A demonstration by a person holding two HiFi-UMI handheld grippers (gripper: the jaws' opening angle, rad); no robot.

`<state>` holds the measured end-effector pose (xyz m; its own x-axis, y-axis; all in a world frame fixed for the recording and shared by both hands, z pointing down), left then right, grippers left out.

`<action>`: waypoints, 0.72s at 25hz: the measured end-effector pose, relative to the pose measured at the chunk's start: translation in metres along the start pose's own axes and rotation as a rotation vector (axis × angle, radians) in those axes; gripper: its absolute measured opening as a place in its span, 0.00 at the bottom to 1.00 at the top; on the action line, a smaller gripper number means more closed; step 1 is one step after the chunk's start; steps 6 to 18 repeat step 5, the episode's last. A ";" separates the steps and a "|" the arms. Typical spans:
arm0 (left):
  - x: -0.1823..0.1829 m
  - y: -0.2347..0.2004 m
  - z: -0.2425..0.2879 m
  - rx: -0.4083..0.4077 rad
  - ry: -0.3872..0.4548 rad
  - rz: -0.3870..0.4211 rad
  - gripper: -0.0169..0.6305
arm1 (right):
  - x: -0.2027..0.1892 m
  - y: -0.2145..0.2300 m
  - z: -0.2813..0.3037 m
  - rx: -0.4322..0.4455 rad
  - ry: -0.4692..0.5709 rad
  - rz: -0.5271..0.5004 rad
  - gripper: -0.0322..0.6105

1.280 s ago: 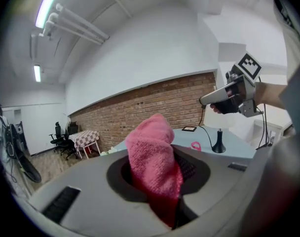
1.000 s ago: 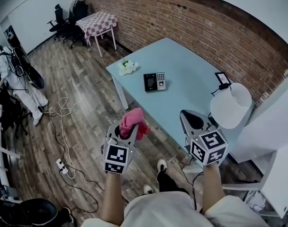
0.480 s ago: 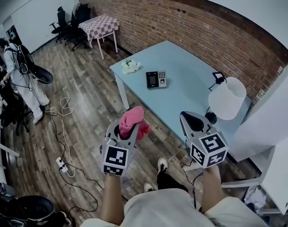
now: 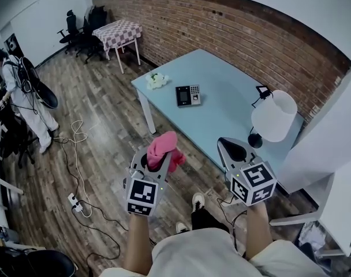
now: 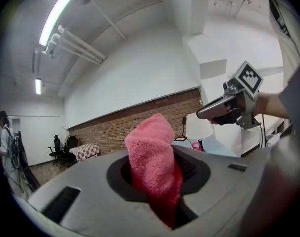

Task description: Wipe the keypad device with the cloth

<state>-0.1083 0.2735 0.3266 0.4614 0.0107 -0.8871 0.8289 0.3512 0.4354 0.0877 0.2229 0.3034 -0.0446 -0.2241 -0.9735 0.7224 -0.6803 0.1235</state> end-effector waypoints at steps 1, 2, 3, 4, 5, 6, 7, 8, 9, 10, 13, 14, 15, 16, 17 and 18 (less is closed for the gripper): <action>0.000 0.001 0.000 -0.002 0.000 -0.001 0.23 | -0.001 0.000 0.000 0.000 -0.002 0.000 0.08; -0.001 0.002 0.000 -0.004 0.000 -0.001 0.23 | -0.002 0.000 0.000 0.000 -0.005 0.001 0.08; -0.001 0.003 -0.001 -0.005 -0.001 -0.002 0.23 | -0.003 0.000 0.000 0.001 -0.008 0.001 0.08; -0.002 0.004 -0.002 -0.007 -0.003 -0.004 0.23 | -0.004 -0.001 0.000 0.002 -0.013 0.002 0.08; -0.002 0.006 -0.002 -0.008 -0.004 -0.005 0.23 | -0.006 -0.002 0.001 0.003 -0.017 0.002 0.08; -0.002 0.006 -0.002 -0.008 -0.004 -0.005 0.23 | -0.006 -0.002 0.001 0.003 -0.017 0.002 0.08; -0.002 0.006 -0.002 -0.008 -0.004 -0.005 0.23 | -0.006 -0.002 0.001 0.003 -0.017 0.002 0.08; -0.002 0.006 -0.002 -0.008 -0.004 -0.005 0.23 | -0.006 -0.002 0.001 0.003 -0.017 0.002 0.08; -0.002 0.006 -0.002 -0.008 -0.004 -0.005 0.23 | -0.006 -0.002 0.001 0.003 -0.017 0.002 0.08; -0.002 0.006 -0.002 -0.008 -0.004 -0.005 0.23 | -0.006 -0.002 0.001 0.003 -0.017 0.002 0.08; -0.002 0.006 -0.002 -0.008 -0.004 -0.005 0.23 | -0.006 -0.002 0.001 0.003 -0.017 0.002 0.08; -0.002 0.006 -0.002 -0.008 -0.004 -0.005 0.23 | -0.006 -0.002 0.001 0.003 -0.017 0.002 0.08; -0.002 0.006 -0.002 -0.008 -0.004 -0.005 0.23 | -0.006 -0.002 0.001 0.003 -0.017 0.002 0.08; -0.002 0.006 -0.002 -0.008 -0.004 -0.005 0.23 | -0.006 -0.002 0.001 0.003 -0.017 0.002 0.08; -0.002 0.006 -0.002 -0.008 -0.004 -0.005 0.23 | -0.006 -0.002 0.001 0.003 -0.017 0.002 0.08; -0.002 0.006 -0.002 -0.008 -0.004 -0.005 0.23 | -0.006 -0.002 0.001 0.003 -0.017 0.002 0.08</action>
Point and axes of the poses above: the fingertips, and each gripper's own axes: z forward along the fingers, y to its right, x out of its top, the point moved 5 cm from there along -z, backward along the fingers, and after that the axes turned 10 degrees about z, right-handed, at the moved point
